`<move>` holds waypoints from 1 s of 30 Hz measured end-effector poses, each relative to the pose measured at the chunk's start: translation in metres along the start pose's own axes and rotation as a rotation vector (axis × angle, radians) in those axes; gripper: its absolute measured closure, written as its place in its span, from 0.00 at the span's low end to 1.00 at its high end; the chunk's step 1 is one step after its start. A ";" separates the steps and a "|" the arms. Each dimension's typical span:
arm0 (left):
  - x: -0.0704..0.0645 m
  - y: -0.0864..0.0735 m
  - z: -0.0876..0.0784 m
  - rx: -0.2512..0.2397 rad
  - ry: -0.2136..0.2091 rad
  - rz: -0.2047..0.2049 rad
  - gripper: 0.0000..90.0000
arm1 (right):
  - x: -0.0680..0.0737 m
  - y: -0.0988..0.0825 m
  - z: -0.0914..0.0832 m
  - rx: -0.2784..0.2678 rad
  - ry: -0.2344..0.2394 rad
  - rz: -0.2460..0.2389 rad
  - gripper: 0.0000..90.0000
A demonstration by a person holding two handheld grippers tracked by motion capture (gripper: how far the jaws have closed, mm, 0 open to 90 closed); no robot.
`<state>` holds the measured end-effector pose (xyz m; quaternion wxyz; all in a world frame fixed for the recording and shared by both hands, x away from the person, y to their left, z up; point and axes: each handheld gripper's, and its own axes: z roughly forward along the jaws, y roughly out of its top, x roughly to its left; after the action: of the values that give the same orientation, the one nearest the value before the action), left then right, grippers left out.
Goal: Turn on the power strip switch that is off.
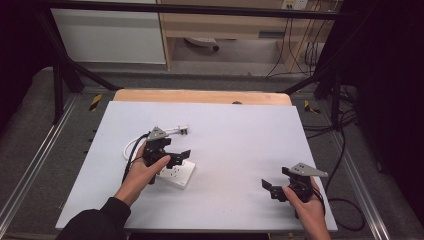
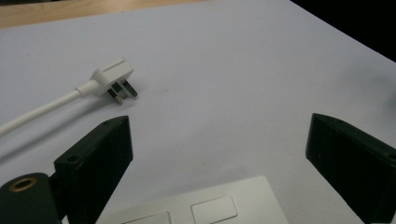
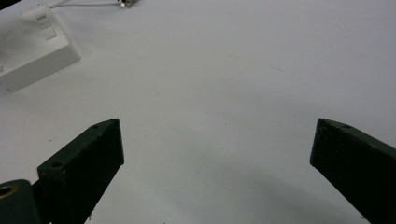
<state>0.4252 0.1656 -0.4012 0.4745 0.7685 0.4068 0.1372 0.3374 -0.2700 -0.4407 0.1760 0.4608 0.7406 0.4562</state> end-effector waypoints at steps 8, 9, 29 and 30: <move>0.004 0.002 -0.010 -0.063 0.007 0.014 0.09 | 0.000 0.000 0.000 0.000 0.001 -0.002 0.04; 0.005 0.002 -0.011 -0.068 0.010 0.009 0.09 | 0.000 0.000 0.000 0.000 0.000 0.001 0.04; 0.022 0.005 -0.051 -0.112 0.042 -0.019 0.09 | 0.000 0.000 0.000 0.000 0.001 -0.001 0.03; 0.023 0.004 -0.054 -0.115 0.043 -0.024 0.09 | 0.000 0.000 0.000 0.000 0.002 -0.001 0.03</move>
<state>0.4097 0.2150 -0.3741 0.5106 0.7318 0.4176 0.1712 0.3374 -0.2696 -0.4405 0.1756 0.4600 0.7411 0.4563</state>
